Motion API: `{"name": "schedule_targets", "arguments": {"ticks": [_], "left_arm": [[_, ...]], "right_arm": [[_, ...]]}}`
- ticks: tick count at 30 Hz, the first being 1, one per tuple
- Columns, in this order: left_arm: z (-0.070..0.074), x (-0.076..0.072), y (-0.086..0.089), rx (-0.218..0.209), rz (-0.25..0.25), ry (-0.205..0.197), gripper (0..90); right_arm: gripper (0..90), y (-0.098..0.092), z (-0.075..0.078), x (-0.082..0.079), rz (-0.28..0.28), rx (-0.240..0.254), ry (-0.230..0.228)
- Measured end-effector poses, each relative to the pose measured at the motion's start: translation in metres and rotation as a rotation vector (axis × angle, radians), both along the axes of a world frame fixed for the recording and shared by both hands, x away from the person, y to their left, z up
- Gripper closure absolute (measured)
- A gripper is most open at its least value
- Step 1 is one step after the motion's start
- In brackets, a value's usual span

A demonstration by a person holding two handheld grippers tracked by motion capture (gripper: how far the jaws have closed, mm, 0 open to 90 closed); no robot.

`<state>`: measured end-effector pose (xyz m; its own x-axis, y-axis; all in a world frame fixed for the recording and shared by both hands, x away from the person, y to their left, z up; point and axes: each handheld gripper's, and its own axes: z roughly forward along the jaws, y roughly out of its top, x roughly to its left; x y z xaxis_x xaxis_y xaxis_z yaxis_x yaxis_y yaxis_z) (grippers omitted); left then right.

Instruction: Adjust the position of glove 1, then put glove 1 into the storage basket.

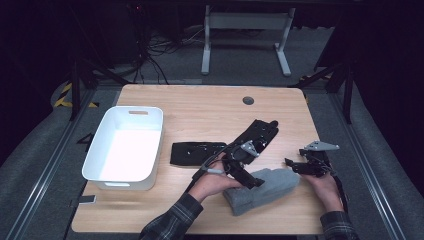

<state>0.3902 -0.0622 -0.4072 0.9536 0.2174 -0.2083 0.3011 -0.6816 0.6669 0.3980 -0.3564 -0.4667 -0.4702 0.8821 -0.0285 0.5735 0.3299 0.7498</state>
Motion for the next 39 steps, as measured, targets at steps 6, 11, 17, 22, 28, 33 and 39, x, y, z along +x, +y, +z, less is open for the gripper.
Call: {"name": "schedule_targets", "arguments": {"ticks": [6, 11, 17, 22, 28, 33, 39], "left_arm": [[-0.015, -0.006, -0.017, 0.074, -0.012, 0.009, 12.2], [-0.028, -0.010, -0.026, 0.146, -0.028, 0.037, 10.4], [-0.035, -0.010, -0.029, 0.173, -0.048, 0.049, 10.3], [-0.038, -0.008, -0.029, 0.181, -0.058, 0.096, 16.3], [-0.037, -0.010, -0.029, 0.190, -0.078, 0.117, 27.5], [-0.036, -0.008, -0.029, 0.191, -0.102, 0.163, 46.6], [-0.031, -0.007, -0.028, 0.192, -0.093, 0.184, 59.8]], "right_arm": [[24.5, 0.000, 0.000, 0.000, 0.000, 0.000, 0.000], [24.6, 0.000, 0.000, 0.000, 0.000, 0.000, 0.000], [24.6, 0.000, 0.000, 0.000, 0.000, 0.000, 0.000], [24.6, 0.000, 0.000, 0.000, 0.001, 0.000, 0.000], [24.7, 0.000, 0.000, 0.000, 0.000, 0.000, 0.001], [24.7, 0.000, 0.000, 0.000, 0.000, 0.001, 0.001], [24.7, 0.000, 0.000, -0.001, -0.001, 0.001, 0.001]]}}
